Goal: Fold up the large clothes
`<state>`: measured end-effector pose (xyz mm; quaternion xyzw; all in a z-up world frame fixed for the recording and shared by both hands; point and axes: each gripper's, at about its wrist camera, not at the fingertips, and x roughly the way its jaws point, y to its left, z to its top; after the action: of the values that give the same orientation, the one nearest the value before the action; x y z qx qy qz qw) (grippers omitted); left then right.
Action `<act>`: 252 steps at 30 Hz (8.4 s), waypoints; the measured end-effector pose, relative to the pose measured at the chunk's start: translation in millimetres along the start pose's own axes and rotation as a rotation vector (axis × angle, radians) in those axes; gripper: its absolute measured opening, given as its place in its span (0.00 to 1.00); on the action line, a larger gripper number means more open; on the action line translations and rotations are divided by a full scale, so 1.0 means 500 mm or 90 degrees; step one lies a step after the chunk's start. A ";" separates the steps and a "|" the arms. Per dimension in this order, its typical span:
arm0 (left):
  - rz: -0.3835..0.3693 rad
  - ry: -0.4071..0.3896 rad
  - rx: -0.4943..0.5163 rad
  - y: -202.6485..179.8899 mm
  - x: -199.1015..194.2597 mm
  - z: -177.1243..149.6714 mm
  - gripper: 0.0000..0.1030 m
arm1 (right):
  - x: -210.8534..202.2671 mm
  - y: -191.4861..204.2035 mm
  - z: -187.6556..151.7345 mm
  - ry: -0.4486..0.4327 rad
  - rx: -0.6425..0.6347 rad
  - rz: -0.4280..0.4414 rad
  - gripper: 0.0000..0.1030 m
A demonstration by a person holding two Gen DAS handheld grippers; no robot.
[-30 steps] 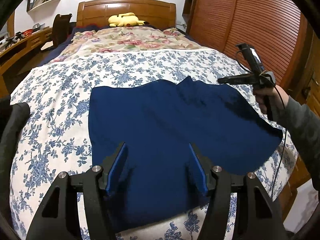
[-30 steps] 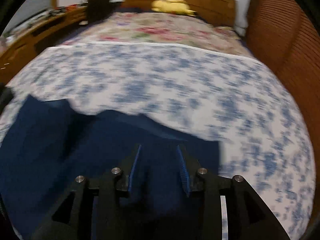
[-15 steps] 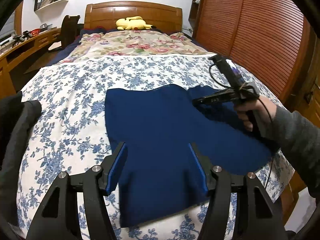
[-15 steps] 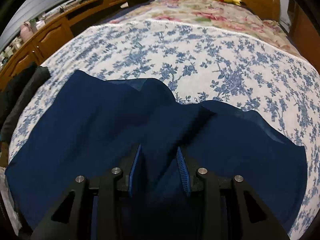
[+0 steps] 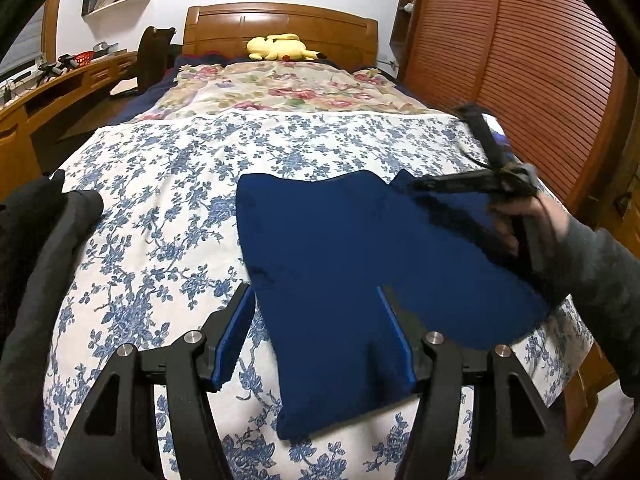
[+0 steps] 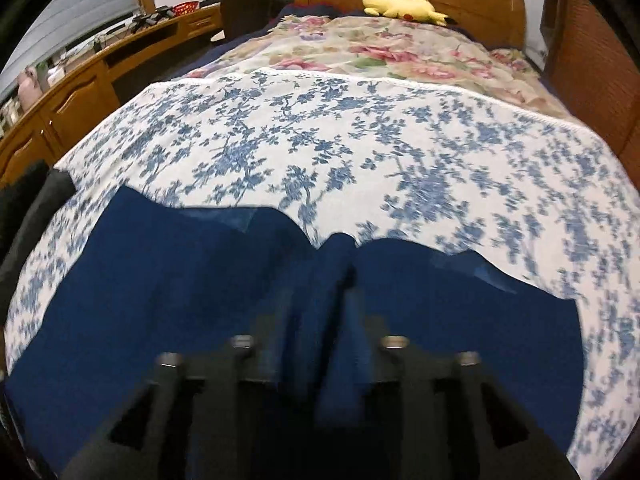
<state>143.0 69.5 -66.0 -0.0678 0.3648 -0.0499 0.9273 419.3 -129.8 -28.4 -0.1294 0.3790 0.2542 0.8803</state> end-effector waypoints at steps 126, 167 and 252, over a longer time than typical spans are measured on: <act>-0.034 0.015 0.004 -0.030 -0.013 -0.036 0.61 | -0.325 0.141 -0.287 -0.040 0.027 0.057 0.44; 0.012 0.037 0.003 0.033 -0.047 -0.134 0.12 | -0.241 0.253 -0.275 -0.039 -0.074 0.144 0.44; -0.042 0.083 -0.078 0.060 -0.004 -0.162 0.48 | 0.181 0.006 0.045 0.081 0.056 0.101 0.79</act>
<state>87.4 92.0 -128.2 -0.1329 0.4241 -0.0622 0.8936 484.1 -85.9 -79.6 -0.0763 0.4537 0.2974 0.8366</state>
